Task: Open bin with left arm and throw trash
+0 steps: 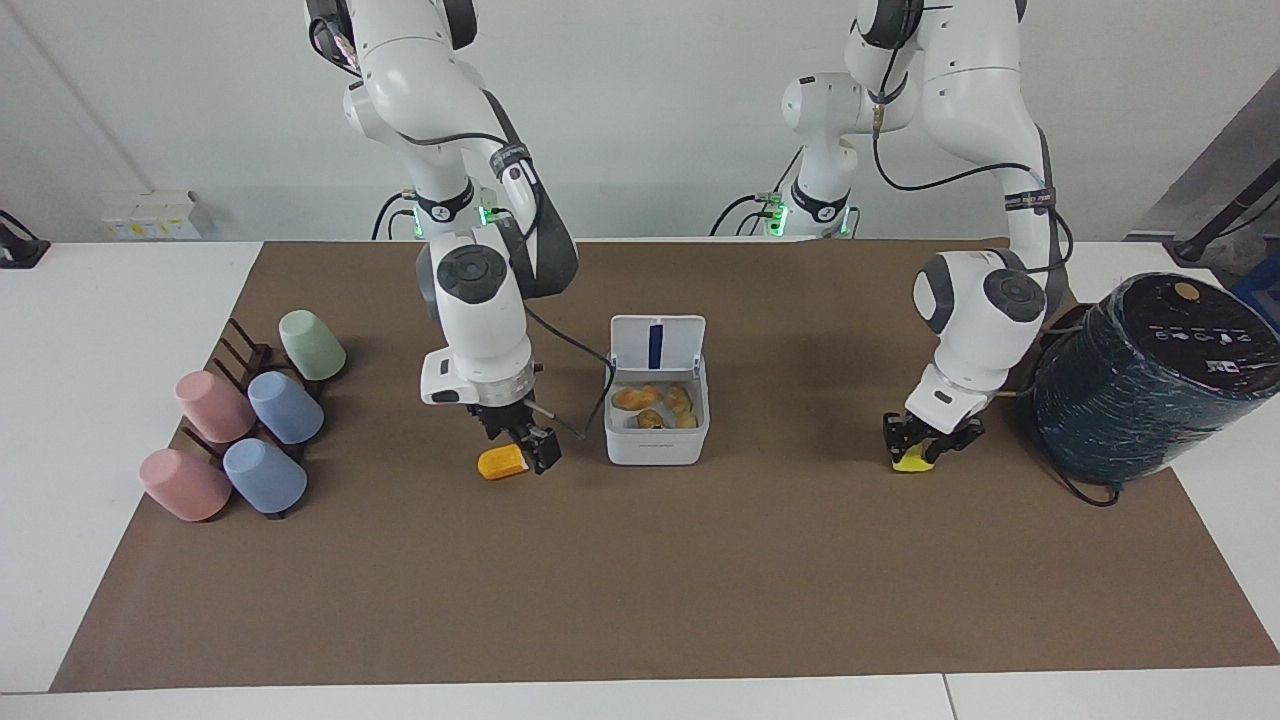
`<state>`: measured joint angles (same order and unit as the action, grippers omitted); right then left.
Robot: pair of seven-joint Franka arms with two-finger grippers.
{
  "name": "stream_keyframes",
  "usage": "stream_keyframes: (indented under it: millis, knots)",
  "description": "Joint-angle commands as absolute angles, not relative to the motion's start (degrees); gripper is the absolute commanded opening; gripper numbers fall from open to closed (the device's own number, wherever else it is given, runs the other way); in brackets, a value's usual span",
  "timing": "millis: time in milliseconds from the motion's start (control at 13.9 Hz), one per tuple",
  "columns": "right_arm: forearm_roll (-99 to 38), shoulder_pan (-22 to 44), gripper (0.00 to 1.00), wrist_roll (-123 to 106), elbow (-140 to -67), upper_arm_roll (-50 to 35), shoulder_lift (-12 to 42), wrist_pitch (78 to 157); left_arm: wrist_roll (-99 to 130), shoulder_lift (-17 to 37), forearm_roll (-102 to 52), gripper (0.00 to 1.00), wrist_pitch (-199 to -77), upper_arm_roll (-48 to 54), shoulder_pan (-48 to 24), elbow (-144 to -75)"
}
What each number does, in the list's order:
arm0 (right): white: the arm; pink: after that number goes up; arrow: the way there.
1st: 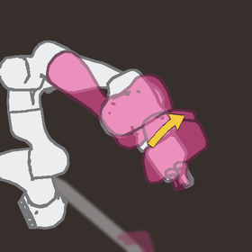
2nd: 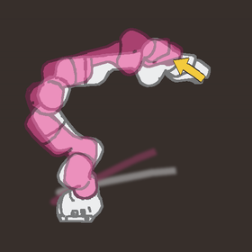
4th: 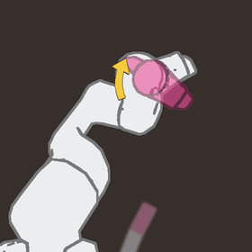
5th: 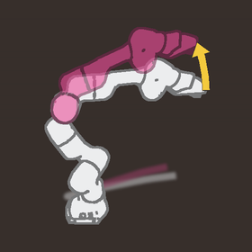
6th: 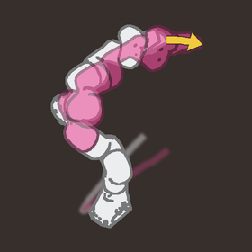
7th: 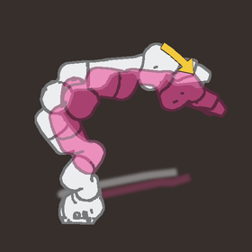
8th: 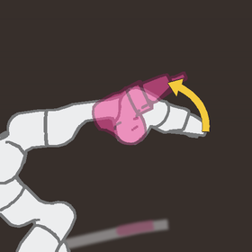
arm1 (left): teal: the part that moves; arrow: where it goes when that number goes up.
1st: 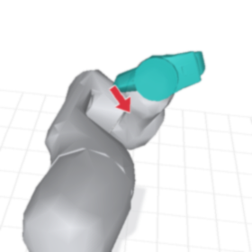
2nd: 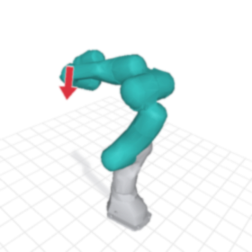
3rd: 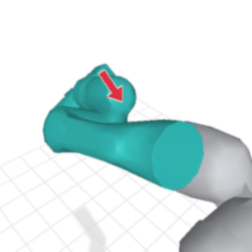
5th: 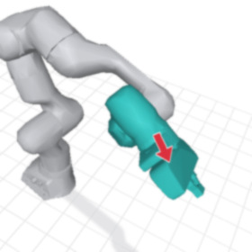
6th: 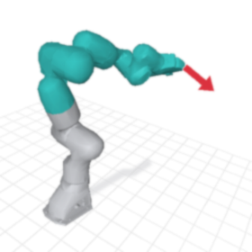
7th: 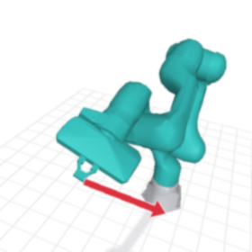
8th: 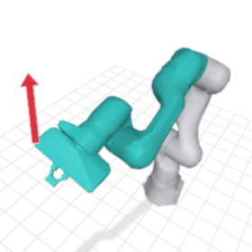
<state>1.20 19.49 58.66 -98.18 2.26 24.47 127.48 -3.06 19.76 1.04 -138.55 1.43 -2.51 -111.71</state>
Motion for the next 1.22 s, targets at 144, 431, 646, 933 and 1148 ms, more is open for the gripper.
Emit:
stream_keyframes:
  millis: [144,431,646,933,1148]
  knots:
    - [1.76,18.37,1.00,61.61,-104.85,1.85,22.14,130.60,-2.99,18.81,2.29,0.00,-139.13,1.49,-2.81,-111.90]
    - [1.76,18.28,1.00,61.70,-107.39,1.85,22.15,133.50,1.12,21.52,1.76,0.00,-127.31,1.58,-6.75,-99.18]
    - [1.76,17.49,0.91,62.31,-107.93,1.85,22.24,134.73,9.03,22.41,1.50,0.00,-117.45,1.67,-12.28,-89.76]
    - [1.76,17.40,0.39,62.40,-108.46,1.85,22.24,136.23,19.14,21.62,-3.15,0.00,-113.56,2.20,-18.88,-87.19]
    - [1.76,17.40,0.07,62.58,-108.46,1.85,22.32,136.58,28.10,21.62,-3.43,0.00,-115.65,2.28,-25.38,-86.92]
